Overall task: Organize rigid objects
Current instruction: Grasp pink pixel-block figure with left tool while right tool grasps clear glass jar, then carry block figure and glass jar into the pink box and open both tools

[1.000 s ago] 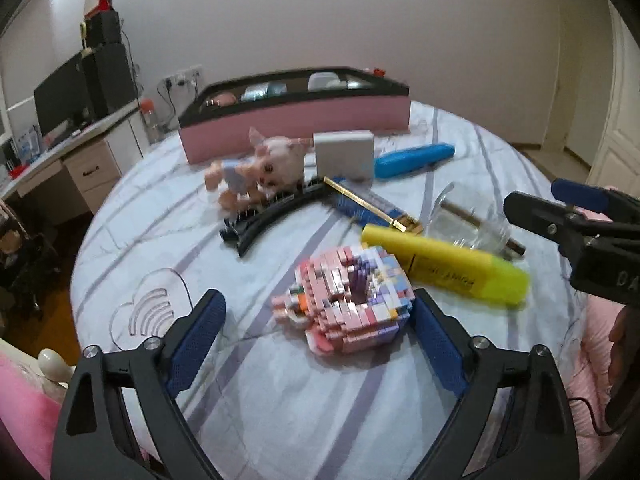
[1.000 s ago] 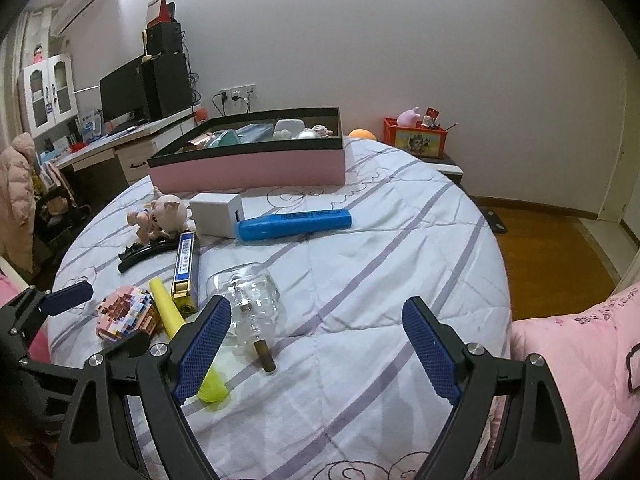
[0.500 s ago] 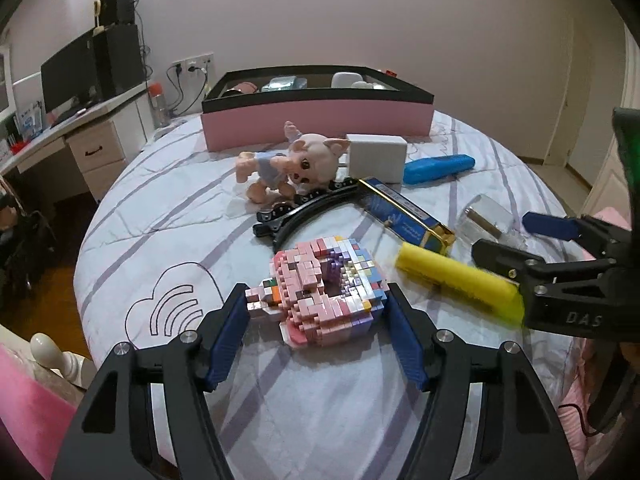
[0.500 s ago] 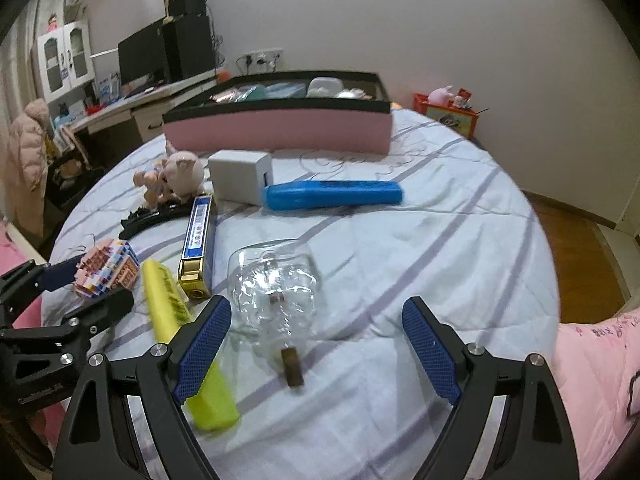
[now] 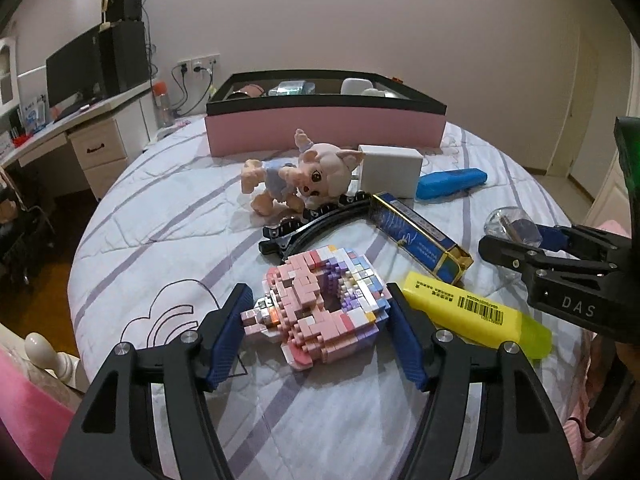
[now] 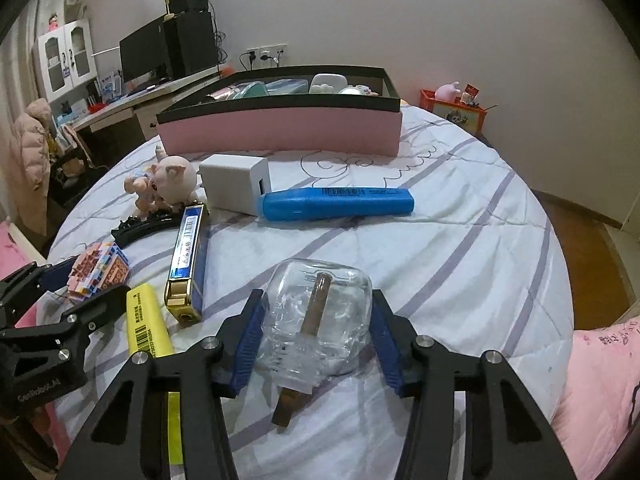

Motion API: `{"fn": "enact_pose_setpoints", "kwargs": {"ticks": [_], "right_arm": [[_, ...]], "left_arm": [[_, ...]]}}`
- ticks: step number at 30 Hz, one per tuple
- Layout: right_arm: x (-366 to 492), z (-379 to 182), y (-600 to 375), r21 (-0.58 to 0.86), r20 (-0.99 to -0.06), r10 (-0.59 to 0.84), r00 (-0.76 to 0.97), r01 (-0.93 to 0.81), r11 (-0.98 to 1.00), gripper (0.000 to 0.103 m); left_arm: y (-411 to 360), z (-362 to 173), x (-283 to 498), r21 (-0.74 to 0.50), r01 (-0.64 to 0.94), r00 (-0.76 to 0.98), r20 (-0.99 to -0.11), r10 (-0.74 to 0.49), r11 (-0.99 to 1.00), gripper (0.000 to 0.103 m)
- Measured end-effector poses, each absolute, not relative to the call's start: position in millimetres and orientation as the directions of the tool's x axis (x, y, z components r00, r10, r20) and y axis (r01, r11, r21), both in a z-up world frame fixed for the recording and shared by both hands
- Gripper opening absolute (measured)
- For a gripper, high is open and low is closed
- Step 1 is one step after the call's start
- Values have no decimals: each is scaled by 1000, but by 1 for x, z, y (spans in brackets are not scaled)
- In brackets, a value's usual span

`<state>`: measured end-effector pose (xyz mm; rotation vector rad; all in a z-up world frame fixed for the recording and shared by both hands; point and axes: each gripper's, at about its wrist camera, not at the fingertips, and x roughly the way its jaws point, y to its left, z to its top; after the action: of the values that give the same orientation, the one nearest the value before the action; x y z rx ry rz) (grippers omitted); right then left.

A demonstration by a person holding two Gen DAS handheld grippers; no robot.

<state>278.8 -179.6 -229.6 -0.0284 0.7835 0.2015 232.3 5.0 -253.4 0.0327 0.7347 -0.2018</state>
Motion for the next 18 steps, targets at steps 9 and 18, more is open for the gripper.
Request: {"fn": "enact_pose_setpoints", "kwargs": {"ticks": [9, 18], "right_arm": [[267, -197, -179, 63, -639, 188, 746, -193, 979, 52], [254, -142, -161, 78, -520, 234, 821, -227, 971, 52]], "left_arm": [[8, -220, 227, -48, 190, 766, -617, -179, 980, 67], [-2, -157, 224, -5, 142, 868, -480, -127, 990, 67]]}}
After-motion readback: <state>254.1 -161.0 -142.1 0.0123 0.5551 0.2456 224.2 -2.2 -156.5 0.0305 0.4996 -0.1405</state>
